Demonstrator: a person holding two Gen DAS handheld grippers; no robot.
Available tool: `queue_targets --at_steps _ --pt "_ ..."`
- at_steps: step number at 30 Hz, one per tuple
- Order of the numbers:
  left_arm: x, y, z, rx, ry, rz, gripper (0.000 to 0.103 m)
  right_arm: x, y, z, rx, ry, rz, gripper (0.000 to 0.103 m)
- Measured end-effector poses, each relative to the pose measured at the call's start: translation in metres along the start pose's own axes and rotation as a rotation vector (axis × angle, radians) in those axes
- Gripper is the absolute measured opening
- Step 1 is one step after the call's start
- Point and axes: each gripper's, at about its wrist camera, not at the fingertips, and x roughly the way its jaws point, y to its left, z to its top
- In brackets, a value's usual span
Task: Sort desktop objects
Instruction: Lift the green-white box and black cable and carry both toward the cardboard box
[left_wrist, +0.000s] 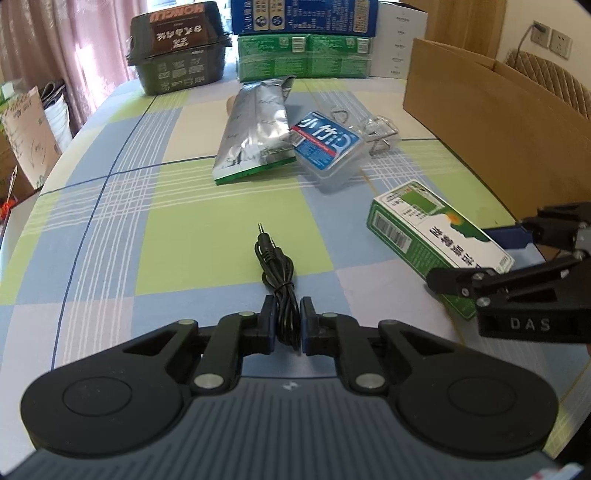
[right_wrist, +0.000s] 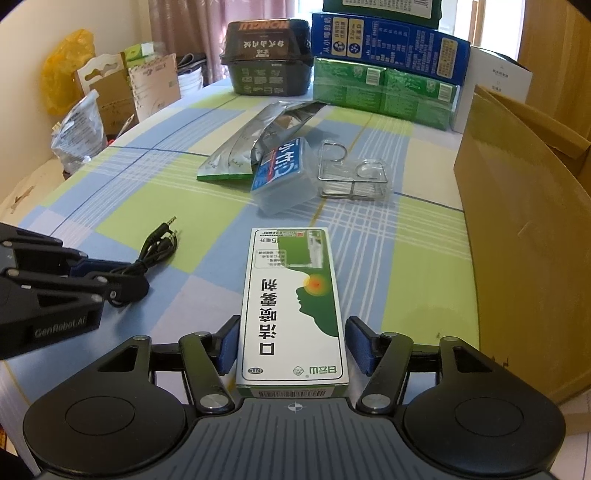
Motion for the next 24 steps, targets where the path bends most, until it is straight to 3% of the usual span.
queue_targets --at_steps 12,17,24 --pt "-0.004 -0.003 0.004 -0.002 -0.014 -0.025 0.009 0.008 0.001 0.007 0.006 -0.007 0.008 0.059" --pt "-0.006 -0.004 0.005 0.001 -0.019 -0.034 0.009 0.01 0.004 0.008 -0.008 0.002 -0.007 0.052" --pt "-0.009 -0.006 0.006 0.003 -0.028 -0.039 0.009 -0.005 0.008 0.011 -0.012 -0.061 -0.011 0.052"
